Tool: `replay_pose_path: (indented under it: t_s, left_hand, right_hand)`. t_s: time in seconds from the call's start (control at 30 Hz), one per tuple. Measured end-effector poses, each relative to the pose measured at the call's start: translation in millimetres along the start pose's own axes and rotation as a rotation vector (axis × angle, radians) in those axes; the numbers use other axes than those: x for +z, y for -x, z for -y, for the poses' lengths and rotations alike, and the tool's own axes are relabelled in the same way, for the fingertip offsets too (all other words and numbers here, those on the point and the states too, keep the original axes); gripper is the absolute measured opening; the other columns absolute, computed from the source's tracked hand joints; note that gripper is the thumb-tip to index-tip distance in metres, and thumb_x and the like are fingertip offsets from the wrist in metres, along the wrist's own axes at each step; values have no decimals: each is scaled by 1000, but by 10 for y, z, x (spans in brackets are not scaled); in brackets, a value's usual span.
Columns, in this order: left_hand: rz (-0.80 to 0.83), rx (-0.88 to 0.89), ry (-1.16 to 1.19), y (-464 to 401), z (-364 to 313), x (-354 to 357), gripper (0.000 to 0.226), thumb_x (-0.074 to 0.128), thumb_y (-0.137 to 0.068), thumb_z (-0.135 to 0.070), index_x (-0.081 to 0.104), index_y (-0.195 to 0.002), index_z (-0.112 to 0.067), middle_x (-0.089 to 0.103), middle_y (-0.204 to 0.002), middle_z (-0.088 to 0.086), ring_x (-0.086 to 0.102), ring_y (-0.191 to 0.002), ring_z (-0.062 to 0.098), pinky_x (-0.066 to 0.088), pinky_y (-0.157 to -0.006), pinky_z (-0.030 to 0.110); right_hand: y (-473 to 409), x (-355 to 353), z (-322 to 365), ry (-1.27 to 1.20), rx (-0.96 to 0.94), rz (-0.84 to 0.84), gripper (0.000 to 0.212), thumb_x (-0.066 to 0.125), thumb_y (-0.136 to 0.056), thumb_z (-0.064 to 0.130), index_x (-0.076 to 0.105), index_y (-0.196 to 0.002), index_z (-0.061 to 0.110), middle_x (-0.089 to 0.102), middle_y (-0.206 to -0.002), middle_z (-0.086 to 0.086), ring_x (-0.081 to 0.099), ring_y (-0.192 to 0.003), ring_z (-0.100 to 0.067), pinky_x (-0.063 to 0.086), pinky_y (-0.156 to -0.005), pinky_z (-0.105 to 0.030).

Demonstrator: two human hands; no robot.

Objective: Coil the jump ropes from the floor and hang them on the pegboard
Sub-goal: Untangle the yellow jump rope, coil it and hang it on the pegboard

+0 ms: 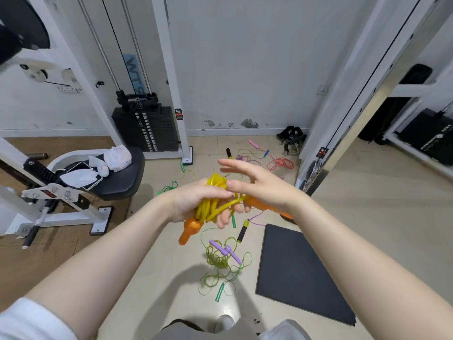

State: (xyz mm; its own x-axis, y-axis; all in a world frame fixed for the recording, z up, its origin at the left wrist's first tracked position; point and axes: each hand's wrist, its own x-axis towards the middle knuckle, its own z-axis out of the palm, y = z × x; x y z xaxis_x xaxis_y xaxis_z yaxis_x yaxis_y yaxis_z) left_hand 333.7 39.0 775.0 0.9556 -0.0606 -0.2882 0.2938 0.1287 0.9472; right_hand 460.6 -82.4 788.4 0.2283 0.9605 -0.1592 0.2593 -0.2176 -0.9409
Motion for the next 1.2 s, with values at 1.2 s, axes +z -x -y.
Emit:
replay_pose_path:
  t_s: [1.2]
  left_hand:
    - [-327, 101, -11, -139, 162, -34, 27, 65, -74, -28, 65, -96, -14, 70, -88, 5, 65, -82, 16, 53, -73, 26]
  right_hand:
    - [33, -7, -197, -426, 241, -97, 24, 55, -88, 37, 59, -94, 14, 63, -74, 1, 51, -37, -10, 32, -41, -20]
